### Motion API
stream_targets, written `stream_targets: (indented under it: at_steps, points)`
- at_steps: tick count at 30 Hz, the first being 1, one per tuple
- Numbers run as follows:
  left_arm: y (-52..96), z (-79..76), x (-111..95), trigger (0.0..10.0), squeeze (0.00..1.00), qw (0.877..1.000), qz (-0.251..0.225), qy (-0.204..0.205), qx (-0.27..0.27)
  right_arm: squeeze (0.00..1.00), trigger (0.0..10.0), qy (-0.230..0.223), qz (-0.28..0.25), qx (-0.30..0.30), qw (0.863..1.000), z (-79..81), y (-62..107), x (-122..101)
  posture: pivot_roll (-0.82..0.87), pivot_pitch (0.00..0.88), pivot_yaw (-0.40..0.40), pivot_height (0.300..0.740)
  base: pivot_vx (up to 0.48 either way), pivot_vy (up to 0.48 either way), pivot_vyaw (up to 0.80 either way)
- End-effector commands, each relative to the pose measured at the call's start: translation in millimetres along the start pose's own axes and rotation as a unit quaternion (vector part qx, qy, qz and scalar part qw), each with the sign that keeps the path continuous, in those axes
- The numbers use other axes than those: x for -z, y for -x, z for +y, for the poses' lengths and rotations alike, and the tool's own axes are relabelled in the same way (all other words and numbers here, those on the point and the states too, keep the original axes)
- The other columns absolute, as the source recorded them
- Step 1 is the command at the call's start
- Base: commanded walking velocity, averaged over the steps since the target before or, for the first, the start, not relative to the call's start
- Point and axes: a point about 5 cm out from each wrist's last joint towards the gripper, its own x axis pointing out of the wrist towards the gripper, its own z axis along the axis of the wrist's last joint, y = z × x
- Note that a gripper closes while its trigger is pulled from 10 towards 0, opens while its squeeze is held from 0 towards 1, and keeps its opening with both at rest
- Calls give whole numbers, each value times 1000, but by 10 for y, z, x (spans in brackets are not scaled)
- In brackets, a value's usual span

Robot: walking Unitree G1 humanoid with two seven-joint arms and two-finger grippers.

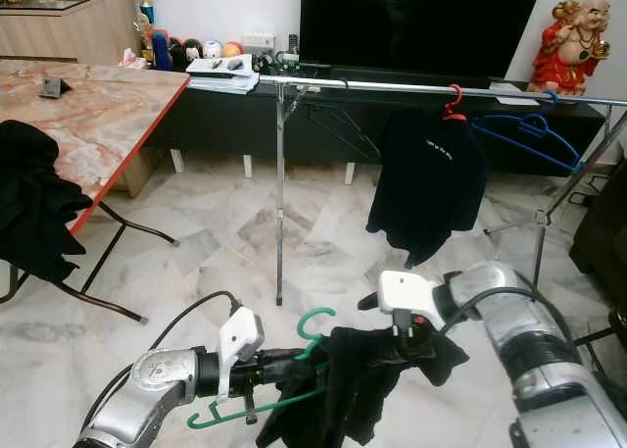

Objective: Hang hanger

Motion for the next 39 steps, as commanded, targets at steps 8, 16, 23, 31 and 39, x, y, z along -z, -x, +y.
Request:
stream_targets:
  at_steps: [8, 16, 23, 31, 39]
  points:
    - [-55, -23, -131, 10000, 0, 999, -18, -17, 20, 0, 10000, 13, -5, -27, 1000, -1, -72, -58, 27, 5, -106, 740, 0, 0, 0]
    - [-64, -29, -138, 10000, 0, 999, -18, -17, 20, 0, 0, 0, -19, -55, 998, 45, -136, -53, 31, 6, -107, 740, 0, 0, 0]
    - [-97, -34, -164, 10000, 0, 999, -23, -19, 21, 0, 0, -3, -16, -80, 997, 92, -176, -28, 32, 8, -108, 740, 0, 0, 0]
    - [-111, -34, -171, 10000, 0, 999, -24, -20, 21, 0, 0, -7, -8, -93, 996, 115, -179, -1, 31, 9, -109, 740, 0, 0, 0]
    - [-110, -12, -185, 10000, 0, 999, -24, -23, 18, 0, 0, -6, 7, -99, 995, 125, -176, 25, 31, 10, -111, 740, 0, 0, 0]
